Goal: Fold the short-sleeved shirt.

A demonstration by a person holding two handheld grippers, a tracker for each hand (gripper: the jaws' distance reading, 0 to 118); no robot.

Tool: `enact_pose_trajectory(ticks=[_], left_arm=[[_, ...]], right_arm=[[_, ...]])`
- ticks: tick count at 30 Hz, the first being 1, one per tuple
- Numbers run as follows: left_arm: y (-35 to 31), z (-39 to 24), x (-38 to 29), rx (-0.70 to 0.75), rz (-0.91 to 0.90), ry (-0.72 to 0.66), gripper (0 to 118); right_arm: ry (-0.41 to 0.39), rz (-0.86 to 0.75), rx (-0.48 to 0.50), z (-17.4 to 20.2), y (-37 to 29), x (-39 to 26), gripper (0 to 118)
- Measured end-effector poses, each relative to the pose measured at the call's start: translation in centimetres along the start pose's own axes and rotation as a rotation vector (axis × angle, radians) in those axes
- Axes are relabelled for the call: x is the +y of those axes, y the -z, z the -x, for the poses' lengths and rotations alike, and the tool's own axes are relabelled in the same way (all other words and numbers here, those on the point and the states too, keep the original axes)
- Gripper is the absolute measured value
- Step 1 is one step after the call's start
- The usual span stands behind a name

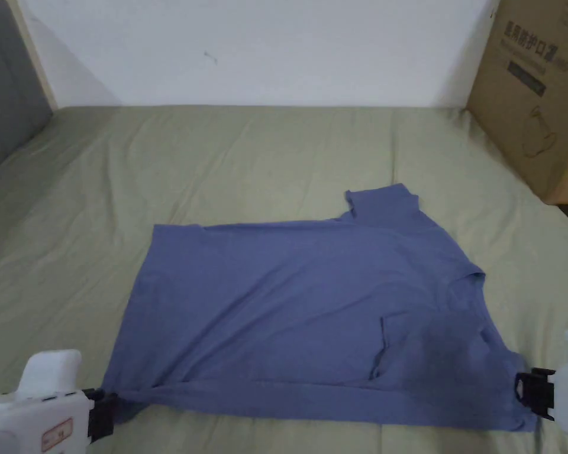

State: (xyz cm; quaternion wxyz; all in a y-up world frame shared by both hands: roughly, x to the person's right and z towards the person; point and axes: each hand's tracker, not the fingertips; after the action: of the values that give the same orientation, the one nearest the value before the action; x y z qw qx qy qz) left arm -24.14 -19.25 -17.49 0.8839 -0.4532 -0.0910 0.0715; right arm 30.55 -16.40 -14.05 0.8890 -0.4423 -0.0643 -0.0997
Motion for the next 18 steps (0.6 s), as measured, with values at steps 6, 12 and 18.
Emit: enact_pose_trajectory(ticks=[6, 12, 18], left_arm=[[0.5, -0.1, -1.8, 0.101, 0.05, 0.045, 0], [0.9, 0.4, -0.5, 0.169, 0.021, 0.077, 54], [3.6, 3.8, 1.9, 0.087, -0.017, -0.079, 80]], right_arm=[[-0.015, 0.047, 0.009, 0.5, 1.3, -1.5, 0], [-0.007, 0.064, -0.011, -0.1, 2.9, -1.7, 0], [-0.013, 0.095, -0.018, -0.3, 3.8, -1.9, 0]])
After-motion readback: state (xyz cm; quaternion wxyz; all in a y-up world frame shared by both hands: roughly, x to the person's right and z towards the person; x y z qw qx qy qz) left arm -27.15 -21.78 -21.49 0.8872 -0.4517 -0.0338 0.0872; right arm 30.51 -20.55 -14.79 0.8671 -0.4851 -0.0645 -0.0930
